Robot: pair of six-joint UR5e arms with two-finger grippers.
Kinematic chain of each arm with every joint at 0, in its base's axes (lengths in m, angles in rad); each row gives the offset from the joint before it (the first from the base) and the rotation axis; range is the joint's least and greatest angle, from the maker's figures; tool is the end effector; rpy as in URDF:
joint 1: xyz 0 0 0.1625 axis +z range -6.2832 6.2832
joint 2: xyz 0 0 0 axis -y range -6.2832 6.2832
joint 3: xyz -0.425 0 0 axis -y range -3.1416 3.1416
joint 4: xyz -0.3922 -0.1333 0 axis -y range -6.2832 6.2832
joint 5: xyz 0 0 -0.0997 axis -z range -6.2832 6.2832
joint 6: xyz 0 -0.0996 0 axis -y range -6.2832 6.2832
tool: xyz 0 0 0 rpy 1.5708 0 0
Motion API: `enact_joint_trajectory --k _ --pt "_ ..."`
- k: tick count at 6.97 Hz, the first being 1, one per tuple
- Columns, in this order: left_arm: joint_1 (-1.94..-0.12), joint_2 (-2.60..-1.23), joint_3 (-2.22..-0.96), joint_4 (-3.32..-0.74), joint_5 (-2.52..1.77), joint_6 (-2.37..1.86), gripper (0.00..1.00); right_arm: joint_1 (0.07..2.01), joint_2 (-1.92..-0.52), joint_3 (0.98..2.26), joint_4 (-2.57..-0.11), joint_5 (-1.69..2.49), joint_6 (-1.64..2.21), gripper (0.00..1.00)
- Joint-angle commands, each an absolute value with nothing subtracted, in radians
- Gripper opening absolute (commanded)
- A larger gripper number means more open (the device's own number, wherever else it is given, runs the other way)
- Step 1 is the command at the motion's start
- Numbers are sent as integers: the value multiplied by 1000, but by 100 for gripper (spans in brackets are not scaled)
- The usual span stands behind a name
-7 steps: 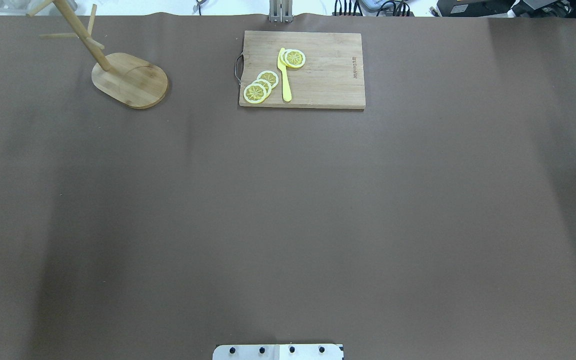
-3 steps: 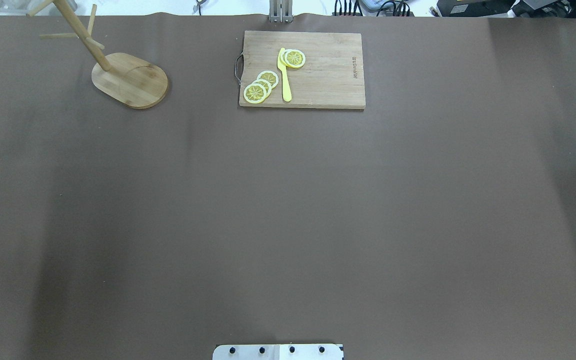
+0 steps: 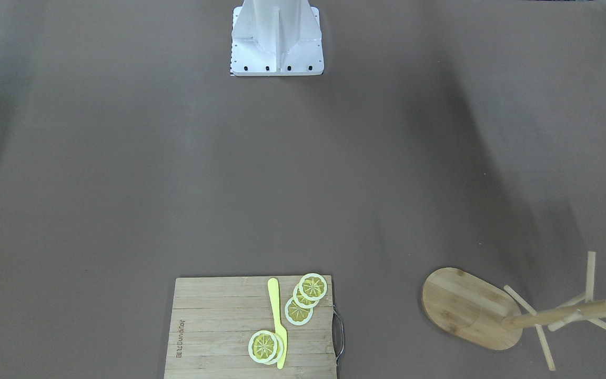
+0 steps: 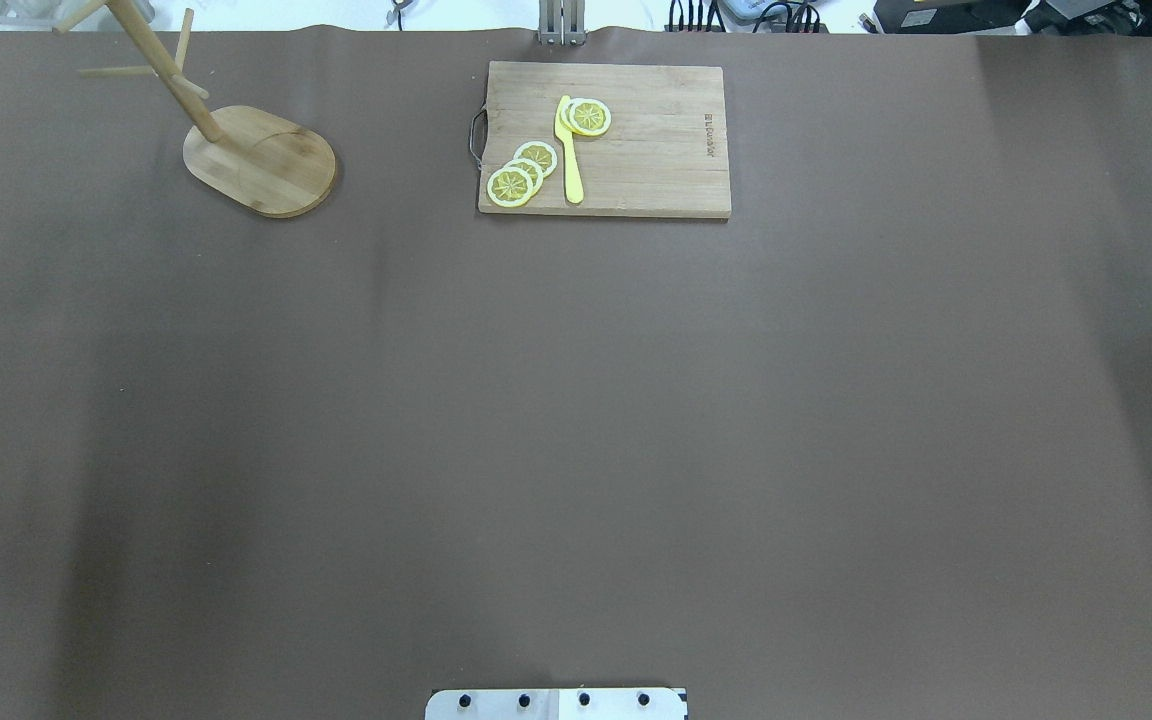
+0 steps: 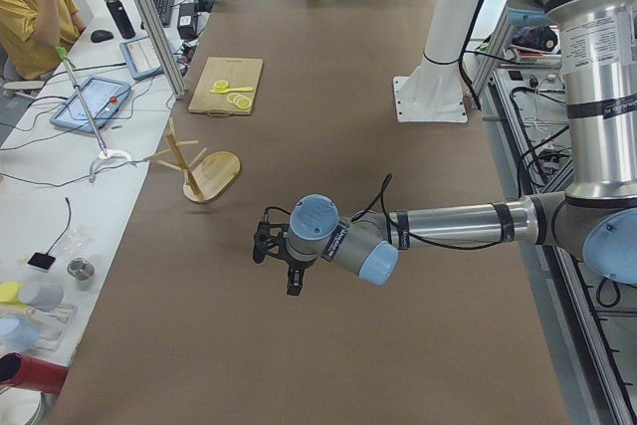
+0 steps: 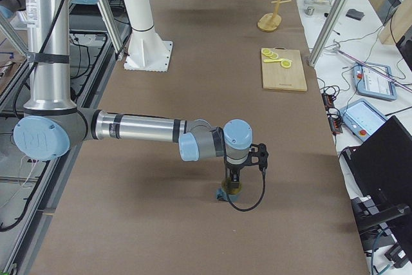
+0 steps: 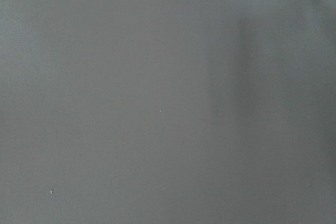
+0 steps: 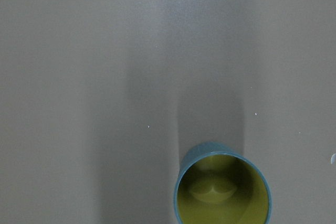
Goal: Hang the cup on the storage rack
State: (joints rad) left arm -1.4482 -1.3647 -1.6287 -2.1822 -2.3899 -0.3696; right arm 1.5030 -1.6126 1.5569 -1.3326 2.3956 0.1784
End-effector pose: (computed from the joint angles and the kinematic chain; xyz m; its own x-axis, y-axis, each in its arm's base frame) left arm -0.0087 -0.4248 0.6527 0.6343 0.0592 -0.7708 0.1284 0.9751 0.1806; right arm 0.0272 -0.4871 0.6573 0.6693 -0.0020 0.7430 -0.0530 0.9973 0.0504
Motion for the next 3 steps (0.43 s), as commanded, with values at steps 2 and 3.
enact_joint_trajectory --k 2,3 --pt "-1448 -1358 -1621 -2289 -2390 -374 98 1503 -1621 1565 -1332 2396 175 100" --pt "-1447 -1358 -1624 -2292 -2388 -367 98 1503 -1656 1603 -1331 2407 176 100"
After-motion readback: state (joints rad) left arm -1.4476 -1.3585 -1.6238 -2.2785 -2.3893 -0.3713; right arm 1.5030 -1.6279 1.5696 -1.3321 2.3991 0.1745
